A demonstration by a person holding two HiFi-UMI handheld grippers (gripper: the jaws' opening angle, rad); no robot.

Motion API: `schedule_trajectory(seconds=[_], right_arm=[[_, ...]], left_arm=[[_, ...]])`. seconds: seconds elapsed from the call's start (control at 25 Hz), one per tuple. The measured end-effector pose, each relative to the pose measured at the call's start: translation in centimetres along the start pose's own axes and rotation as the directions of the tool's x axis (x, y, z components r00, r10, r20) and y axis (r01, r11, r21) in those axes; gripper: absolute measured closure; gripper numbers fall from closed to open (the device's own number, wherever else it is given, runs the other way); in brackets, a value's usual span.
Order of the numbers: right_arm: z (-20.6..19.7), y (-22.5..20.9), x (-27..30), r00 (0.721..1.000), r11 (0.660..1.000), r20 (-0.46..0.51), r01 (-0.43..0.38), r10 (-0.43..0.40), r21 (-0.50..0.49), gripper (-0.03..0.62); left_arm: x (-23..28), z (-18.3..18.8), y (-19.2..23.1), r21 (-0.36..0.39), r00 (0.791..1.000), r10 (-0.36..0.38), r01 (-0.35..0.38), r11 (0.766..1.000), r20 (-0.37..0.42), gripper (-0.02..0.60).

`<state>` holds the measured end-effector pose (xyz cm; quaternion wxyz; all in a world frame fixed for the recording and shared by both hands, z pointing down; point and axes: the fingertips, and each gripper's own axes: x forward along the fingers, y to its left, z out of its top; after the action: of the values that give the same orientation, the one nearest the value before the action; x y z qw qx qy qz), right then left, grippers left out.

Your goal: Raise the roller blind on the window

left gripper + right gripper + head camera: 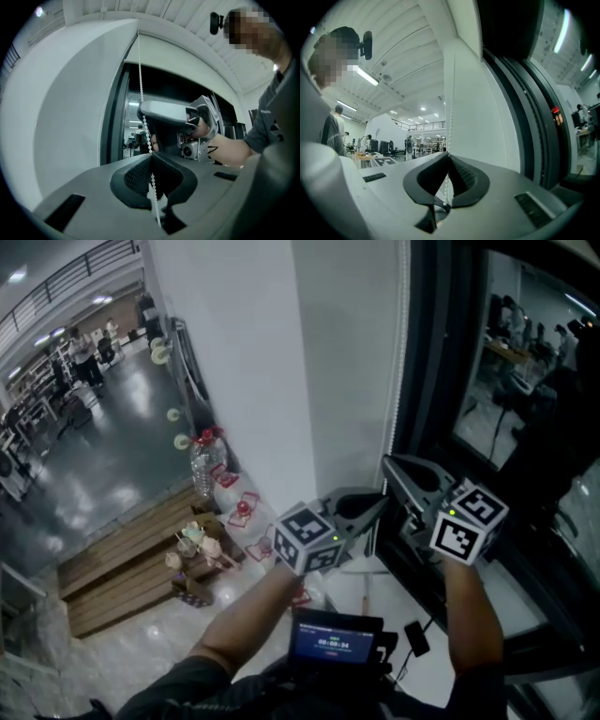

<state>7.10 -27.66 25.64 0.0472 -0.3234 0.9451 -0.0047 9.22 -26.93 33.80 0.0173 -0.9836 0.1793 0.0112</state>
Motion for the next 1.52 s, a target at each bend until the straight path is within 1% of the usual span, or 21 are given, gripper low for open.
schedule_trajectory(seconds=[0.16,0.24,0.4,0.52,0.56,0.64,0.76,0.84,0.92,1.04,1.12,1.24,1.28,1.4,1.52], right_arm=[[-4.1,-0.8,-0.2,0.999,0.998,-0.043,0.017,-0.014,0.061,0.591],[-5.6,-1.2,-0.3,0.998,0.997,-0.059,0.025,-0.021,0.077,0.591],[-6.4,-1.5,-0.6,0.997,0.996,-0.066,0.032,-0.026,0.083,0.591],[-6.2,-1.1,-1.1,0.997,0.997,-0.070,0.036,-0.031,0.071,0.591],[-6.1,-1.0,-1.2,0.997,0.997,-0.069,0.037,-0.032,0.073,0.591],[-6.1,-0.9,-1.1,0.997,0.996,-0.069,0.036,-0.031,0.078,0.591],[-6.4,-0.8,-0.8,0.997,0.996,-0.077,0.035,-0.029,0.078,0.592],[-6.5,-0.6,-0.6,0.997,0.996,-0.077,0.032,-0.025,0.082,0.594],[-6.6,-0.5,-0.4,0.997,0.996,-0.078,0.029,-0.022,0.082,0.594],[-6.5,-0.4,-0.1,0.997,0.997,-0.078,0.017,-0.011,0.076,0.594],[-6.5,-0.3,-0.1,0.997,0.997,-0.077,0.013,-0.007,0.077,0.594],[-6.5,-0.2,0.1,0.997,0.997,-0.079,0.013,-0.007,0.073,0.594],[-6.5,-0.1,0.1,0.997,0.997,-0.080,0.013,-0.007,0.072,0.594],[-6.5,0.0,0.0,0.997,0.997,-0.076,0.014,-0.008,0.074,0.594],[-6.5,0.2,0.0,0.998,0.997,-0.068,0.011,-0.006,0.079,0.594]], left_arm=[[0.2,-4.1,0.1,-0.034,0.999,-0.010,0.009,0.999,-0.051,0.578],[0.2,-5.5,0.2,-0.050,0.997,-0.017,0.014,0.999,-0.069,0.578],[0.5,-6.3,0.0,-0.077,0.997,-0.027,0.021,0.997,-0.074,0.578],[-0.1,-5.9,-0.4,-0.066,0.996,-0.017,0.012,0.998,-0.085,0.578],[-0.6,-5.6,-0.3,-0.063,0.996,-0.008,0.002,0.998,-0.090,0.577],[-1.8,-4.1,0.4,-0.065,0.998,0.010,-0.014,0.998,-0.066,0.533],[-3.3,0.5,1.2,-0.072,0.999,0.024,-0.021,0.997,0.044,0.528],[-3.5,4.0,1.5,-0.049,0.994,0.028,-0.023,0.999,0.105,0.528],[-3.0,7.3,1.8,-0.021,0.989,0.028,-0.025,0.999,0.144,0.528],[-1.6,10.8,2.3,0.034,0.987,0.028,-0.034,0.999,0.156,0.528],[-0.4,11.9,2.5,0.061,0.990,0.023,-0.032,0.998,0.138,0.528],[0.7,12.1,2.5,0.053,0.994,-0.006,0.000,0.999,0.105,0.529],[0.8,12.0,2.5,0.049,0.995,-0.012,0.007,0.999,0.098,0.560],[0.5,11.9,2.3,0.034,0.993,-0.031,0.027,0.999,0.114,0.572],[0.0,11.7,2.2,0.037,0.989,-0.024,0.019,0.999,0.147,0.572]])
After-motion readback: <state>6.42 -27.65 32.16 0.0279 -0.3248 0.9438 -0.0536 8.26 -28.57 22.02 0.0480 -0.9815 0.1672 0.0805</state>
